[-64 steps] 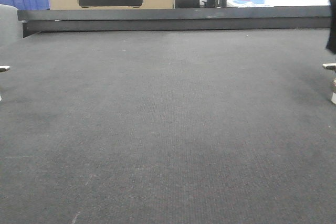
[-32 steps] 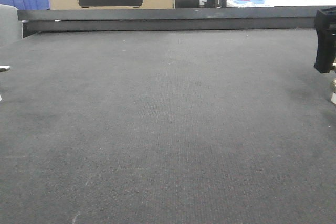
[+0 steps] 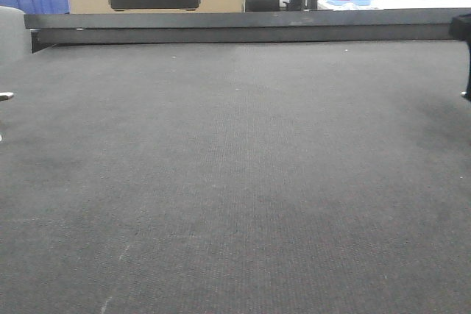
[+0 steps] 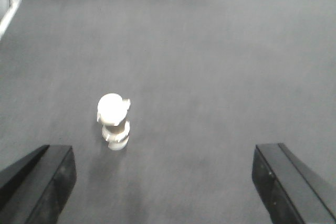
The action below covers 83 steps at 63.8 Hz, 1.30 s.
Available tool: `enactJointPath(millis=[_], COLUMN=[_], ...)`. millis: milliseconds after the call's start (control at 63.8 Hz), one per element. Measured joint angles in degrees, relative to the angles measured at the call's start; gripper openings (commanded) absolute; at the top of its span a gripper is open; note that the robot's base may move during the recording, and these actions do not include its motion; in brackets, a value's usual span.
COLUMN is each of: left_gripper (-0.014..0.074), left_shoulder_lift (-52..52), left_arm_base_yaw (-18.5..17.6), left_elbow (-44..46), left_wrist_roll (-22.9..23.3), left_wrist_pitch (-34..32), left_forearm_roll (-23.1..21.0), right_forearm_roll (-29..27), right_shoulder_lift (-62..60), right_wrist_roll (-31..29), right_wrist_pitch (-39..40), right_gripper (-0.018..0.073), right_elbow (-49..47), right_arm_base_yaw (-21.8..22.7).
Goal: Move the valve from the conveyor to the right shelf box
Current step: 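Close the left gripper around the second chrome valve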
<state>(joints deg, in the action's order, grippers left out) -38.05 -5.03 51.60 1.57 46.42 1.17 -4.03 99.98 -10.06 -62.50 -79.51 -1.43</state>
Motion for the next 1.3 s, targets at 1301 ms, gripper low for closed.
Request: enactJointPath(millis=[1301], left_gripper=[0.0582], left_shoulder_lift=[-64.05], left_arm_base_yaw=[11.97], left_elbow=[33.4], left_wrist_roll=[-13.43], left_wrist_pitch=[16.08], left_forearm_roll=[-5.55], right_forearm_roll=[-3.21], right_shoulder_lift=[-21.03], right_wrist_roll=[0.0], right_wrist_pitch=[-2.91], right_gripper=[-0.0153], right_elbow=[0.0], right_arm_base_yaw=[0.0])
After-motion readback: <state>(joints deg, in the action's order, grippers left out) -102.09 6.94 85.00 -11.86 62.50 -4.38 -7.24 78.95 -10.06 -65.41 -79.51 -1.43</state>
